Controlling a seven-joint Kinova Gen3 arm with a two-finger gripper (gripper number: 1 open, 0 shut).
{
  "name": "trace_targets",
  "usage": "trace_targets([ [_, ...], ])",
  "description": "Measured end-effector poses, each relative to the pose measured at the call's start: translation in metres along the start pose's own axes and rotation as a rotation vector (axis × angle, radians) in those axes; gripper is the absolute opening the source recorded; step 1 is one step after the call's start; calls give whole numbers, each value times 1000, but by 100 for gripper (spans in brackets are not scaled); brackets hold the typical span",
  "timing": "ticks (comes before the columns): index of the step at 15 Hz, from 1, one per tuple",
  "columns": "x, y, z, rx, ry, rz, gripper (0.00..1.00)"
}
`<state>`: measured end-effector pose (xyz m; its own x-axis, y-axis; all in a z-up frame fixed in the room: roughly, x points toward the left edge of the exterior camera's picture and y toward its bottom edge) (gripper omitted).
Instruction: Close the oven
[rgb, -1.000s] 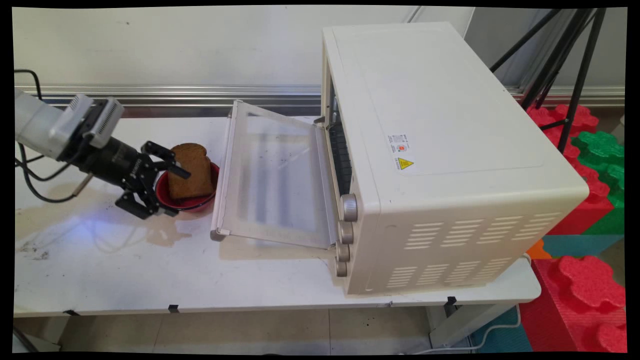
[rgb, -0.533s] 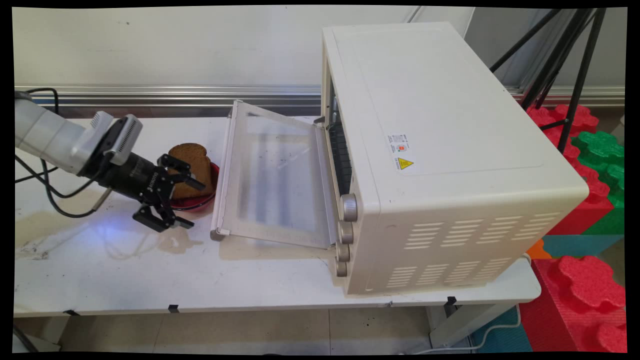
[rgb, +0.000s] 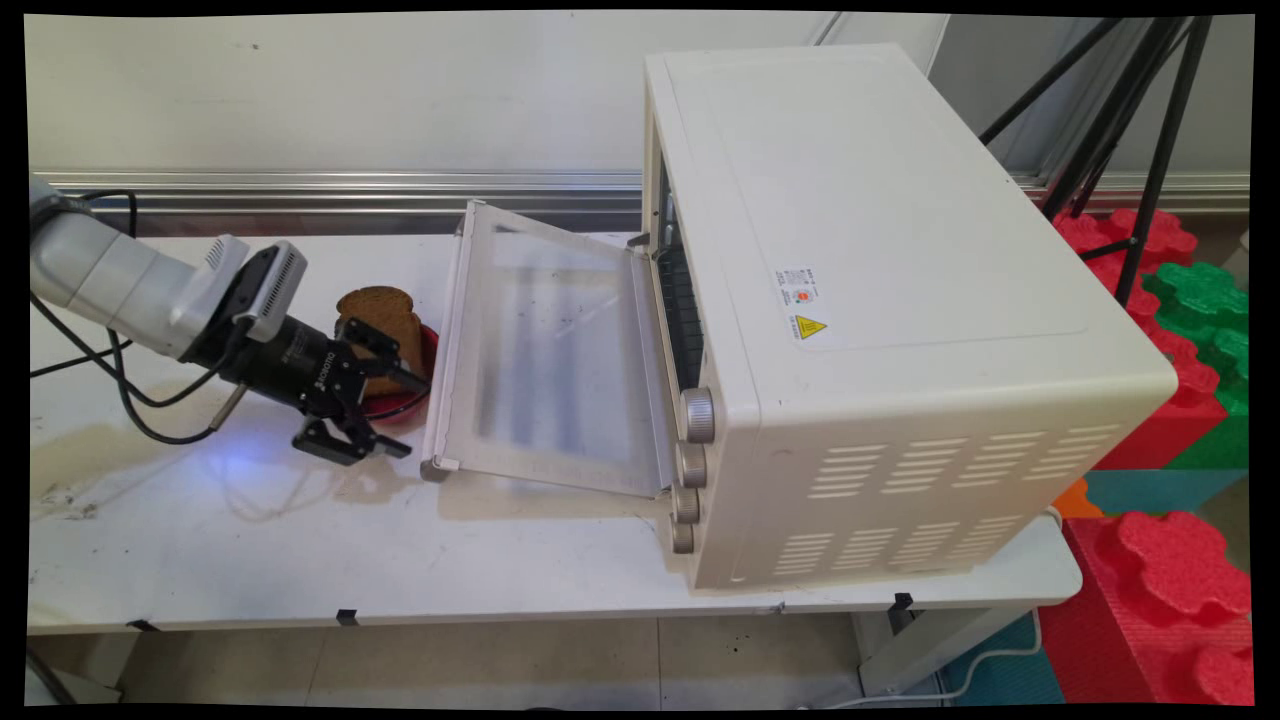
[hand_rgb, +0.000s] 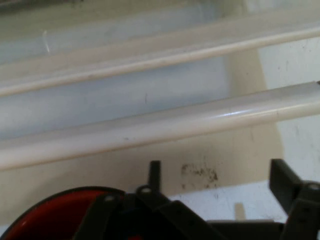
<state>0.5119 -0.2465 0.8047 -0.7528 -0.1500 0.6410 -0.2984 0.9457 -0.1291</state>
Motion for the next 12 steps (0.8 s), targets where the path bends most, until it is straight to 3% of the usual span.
trace_targets([
  [1, 0, 0, 1, 1, 0, 1, 0],
  [12, 3, -4, 14, 13, 21, 3, 0],
])
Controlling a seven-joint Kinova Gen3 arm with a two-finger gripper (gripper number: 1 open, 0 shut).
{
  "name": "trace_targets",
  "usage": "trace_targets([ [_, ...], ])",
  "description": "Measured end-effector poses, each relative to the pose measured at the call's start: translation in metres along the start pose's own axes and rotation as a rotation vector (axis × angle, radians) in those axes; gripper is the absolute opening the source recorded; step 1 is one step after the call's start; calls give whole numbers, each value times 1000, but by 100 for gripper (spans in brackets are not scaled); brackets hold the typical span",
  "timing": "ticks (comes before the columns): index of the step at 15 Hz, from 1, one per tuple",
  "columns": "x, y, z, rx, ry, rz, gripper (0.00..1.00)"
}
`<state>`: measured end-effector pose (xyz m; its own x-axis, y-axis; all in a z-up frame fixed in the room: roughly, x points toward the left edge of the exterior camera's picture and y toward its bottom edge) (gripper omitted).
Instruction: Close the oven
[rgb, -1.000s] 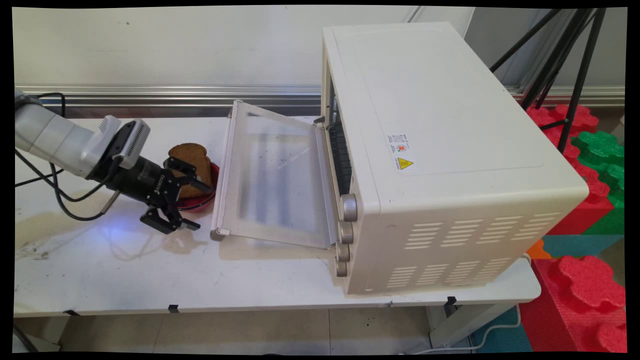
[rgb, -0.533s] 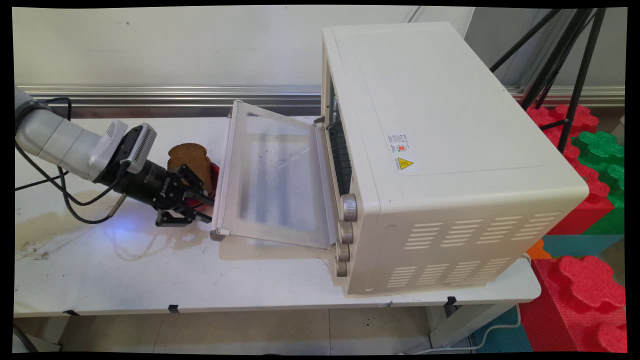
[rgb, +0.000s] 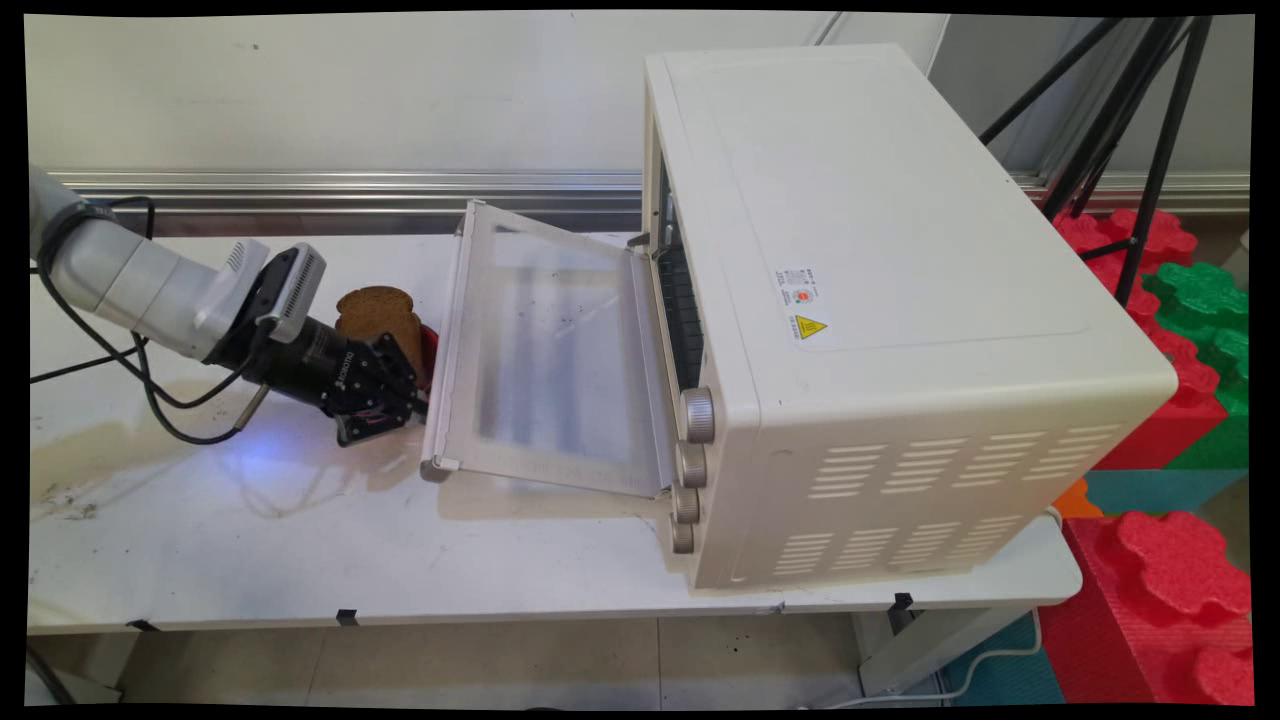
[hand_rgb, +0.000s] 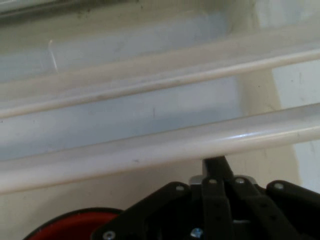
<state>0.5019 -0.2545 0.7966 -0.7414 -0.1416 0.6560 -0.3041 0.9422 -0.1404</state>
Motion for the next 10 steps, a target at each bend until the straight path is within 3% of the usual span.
trace_targets([
  [10, 9, -4, -1, 16, 55, 0, 0],
])
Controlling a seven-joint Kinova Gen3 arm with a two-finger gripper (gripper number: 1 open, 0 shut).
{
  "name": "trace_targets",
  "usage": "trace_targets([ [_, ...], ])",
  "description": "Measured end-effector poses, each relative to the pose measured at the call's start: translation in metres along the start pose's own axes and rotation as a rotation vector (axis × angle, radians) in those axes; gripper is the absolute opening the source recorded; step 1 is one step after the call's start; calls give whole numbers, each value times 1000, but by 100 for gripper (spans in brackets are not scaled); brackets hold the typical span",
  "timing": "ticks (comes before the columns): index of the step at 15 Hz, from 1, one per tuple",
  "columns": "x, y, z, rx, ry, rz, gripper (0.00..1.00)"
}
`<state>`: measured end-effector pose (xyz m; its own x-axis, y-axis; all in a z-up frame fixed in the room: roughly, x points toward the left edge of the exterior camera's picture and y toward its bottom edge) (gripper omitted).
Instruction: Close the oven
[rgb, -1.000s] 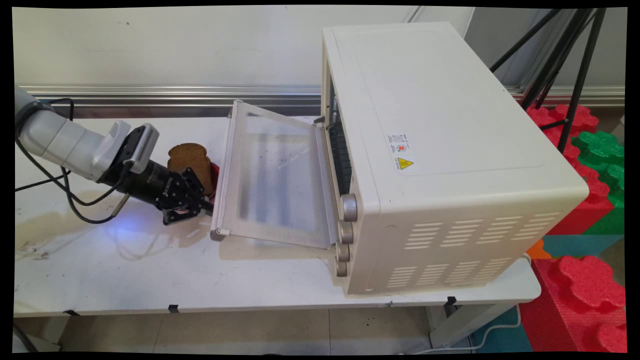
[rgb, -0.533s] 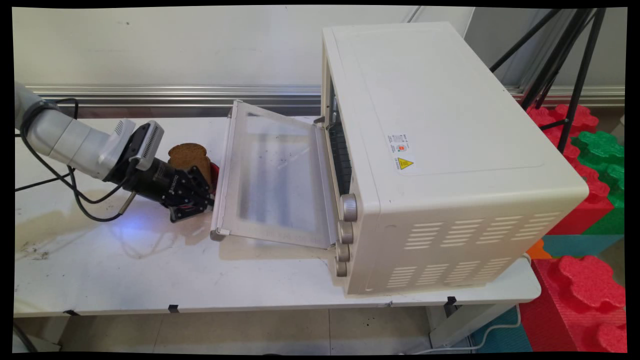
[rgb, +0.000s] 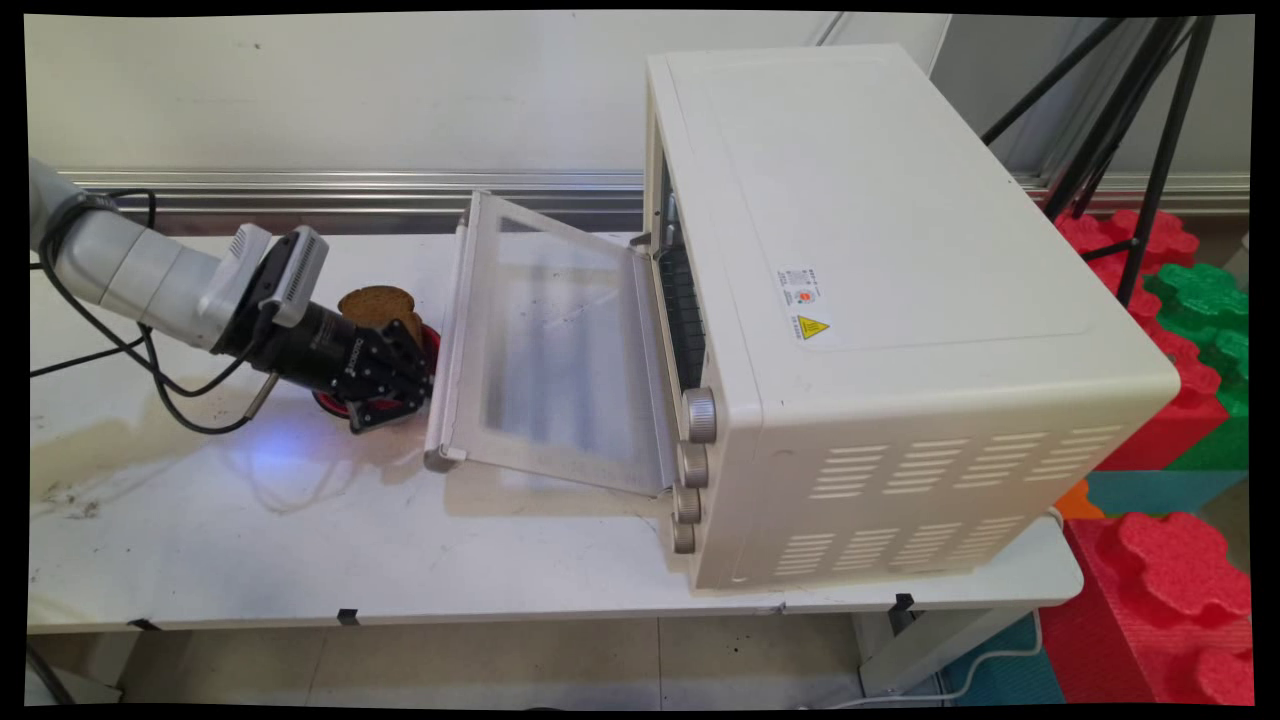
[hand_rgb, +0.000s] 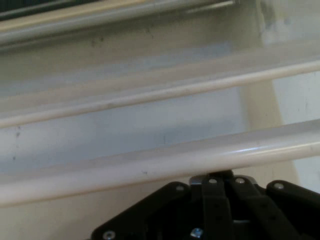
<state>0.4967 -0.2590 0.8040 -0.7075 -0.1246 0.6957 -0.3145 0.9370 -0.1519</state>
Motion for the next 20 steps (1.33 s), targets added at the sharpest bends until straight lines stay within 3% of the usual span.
trace_targets([
  [20, 69, -35, -4, 62, 191, -14, 0],
])
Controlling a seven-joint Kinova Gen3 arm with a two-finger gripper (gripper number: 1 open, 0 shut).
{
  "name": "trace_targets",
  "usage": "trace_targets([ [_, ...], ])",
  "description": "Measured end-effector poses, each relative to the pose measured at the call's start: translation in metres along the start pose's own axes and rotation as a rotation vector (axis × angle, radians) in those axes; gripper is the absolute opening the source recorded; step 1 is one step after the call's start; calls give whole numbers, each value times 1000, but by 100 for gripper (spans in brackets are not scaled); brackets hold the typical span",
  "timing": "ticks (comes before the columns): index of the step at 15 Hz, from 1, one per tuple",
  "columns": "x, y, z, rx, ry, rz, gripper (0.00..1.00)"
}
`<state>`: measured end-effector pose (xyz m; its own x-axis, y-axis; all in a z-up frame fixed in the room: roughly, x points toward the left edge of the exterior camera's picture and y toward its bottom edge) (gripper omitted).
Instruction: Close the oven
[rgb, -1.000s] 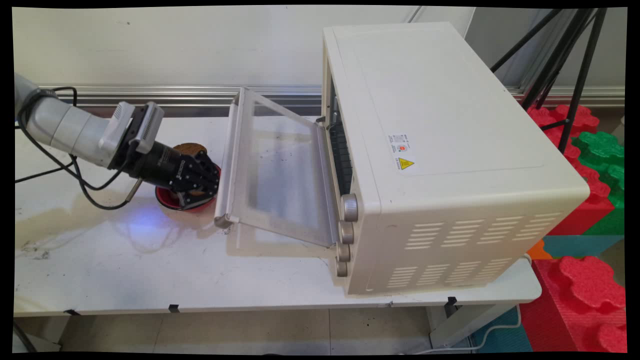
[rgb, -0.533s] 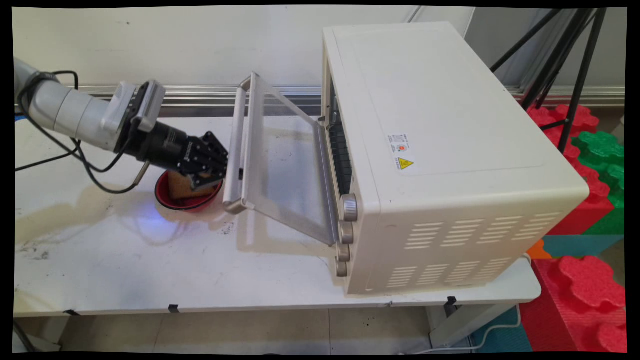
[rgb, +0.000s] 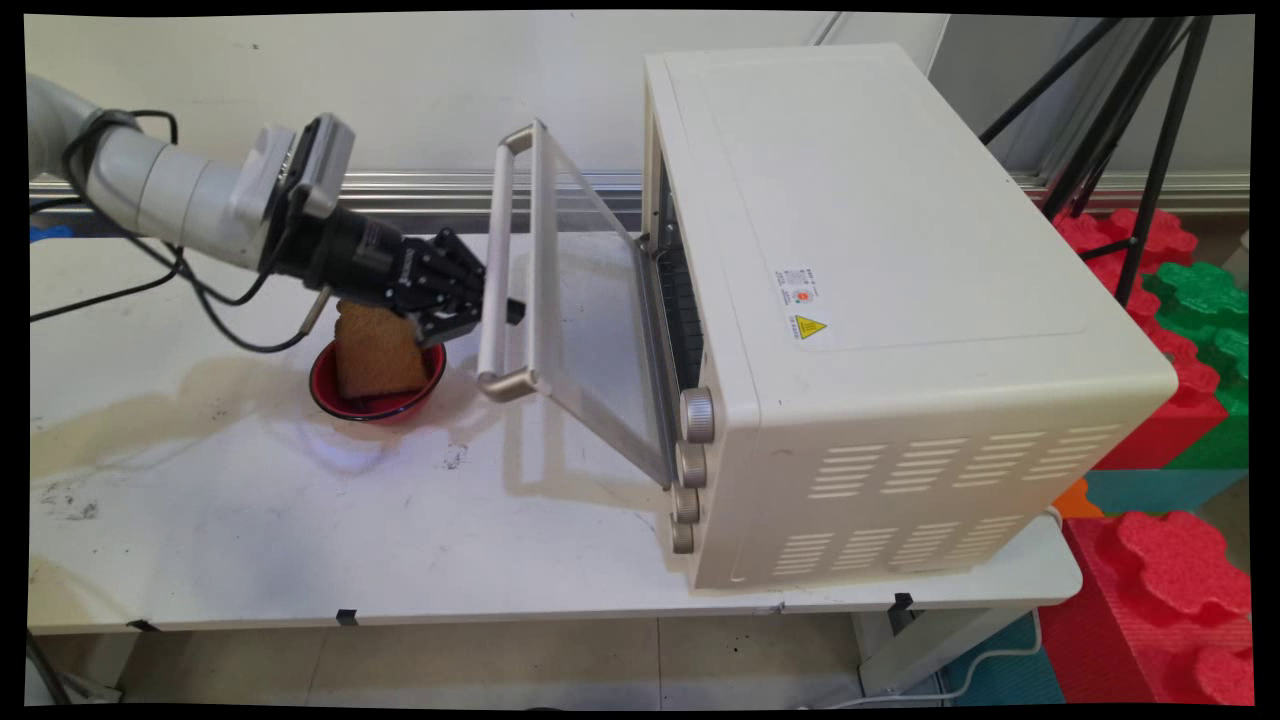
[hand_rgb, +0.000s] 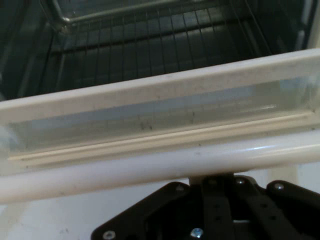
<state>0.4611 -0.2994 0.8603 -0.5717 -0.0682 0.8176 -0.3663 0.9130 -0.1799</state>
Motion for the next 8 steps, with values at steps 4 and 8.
trace_targets([
  [4, 15, -6, 10, 0, 28, -12, 0],
  [8, 25, -11, 18, -3, 45, -16, 0],
])
